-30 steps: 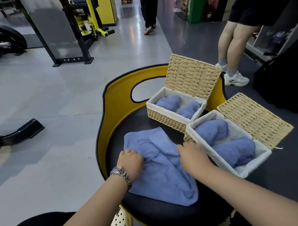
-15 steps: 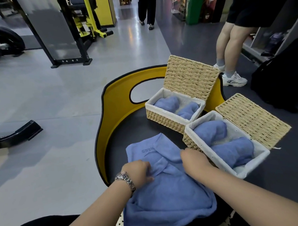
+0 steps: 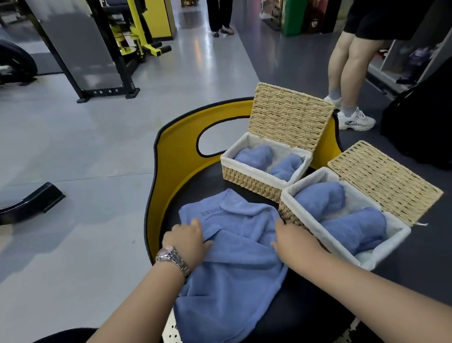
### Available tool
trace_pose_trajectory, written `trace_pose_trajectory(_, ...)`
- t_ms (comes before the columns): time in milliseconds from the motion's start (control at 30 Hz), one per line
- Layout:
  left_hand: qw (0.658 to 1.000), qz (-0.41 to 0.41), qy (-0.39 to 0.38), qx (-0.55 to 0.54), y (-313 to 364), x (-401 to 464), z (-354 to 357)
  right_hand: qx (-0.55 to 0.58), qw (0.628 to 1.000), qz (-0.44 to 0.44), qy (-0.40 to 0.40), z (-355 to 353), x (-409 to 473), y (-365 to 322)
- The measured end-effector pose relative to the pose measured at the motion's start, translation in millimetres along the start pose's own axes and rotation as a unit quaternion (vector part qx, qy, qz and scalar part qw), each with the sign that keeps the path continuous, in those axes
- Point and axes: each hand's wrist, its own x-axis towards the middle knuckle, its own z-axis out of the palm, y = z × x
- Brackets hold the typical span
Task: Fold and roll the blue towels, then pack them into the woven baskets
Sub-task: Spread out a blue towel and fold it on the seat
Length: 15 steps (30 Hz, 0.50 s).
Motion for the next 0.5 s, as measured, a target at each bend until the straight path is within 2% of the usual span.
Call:
trace_pose_trajectory(67,0.996,0.038,0.054,-0.057,11.9,2.3,6.5,0.038,0.997,0.021,-0.068,5.0,-3.2,1.7)
trace_pose_trajectory(133,0.993,0.072,0.058,-0.071,21.3,5.1,13.7,0.078,0.993,0.026,-0.085,9.2,-5.5,-1.0)
trace_pose_trajectory(267,0.991,0.073,0.054,-0.1,22.8,9.7,23.5,0.177,0.983,0.014,-0.038,10.0,-6.0,-0.4)
trace_pose_trajectory(367,0.989,0.073,0.046,-0.118,18.2,11.6,24.6,0.314,0.949,0.032,0.006,2.8,-3.7,3.1)
trace_pose_trajectory(433,0.99,0.086,0.043,-0.104,15.3,12.8,26.1,0.351,0.936,0.029,0.025,-2.9,-1.8,3.4)
trace_pose_trajectory(500,0.989,0.091,0.036,-0.112,14.2,13.6,29.1,0.339,0.939,0.025,0.052,-8.7,0.0,5.0)
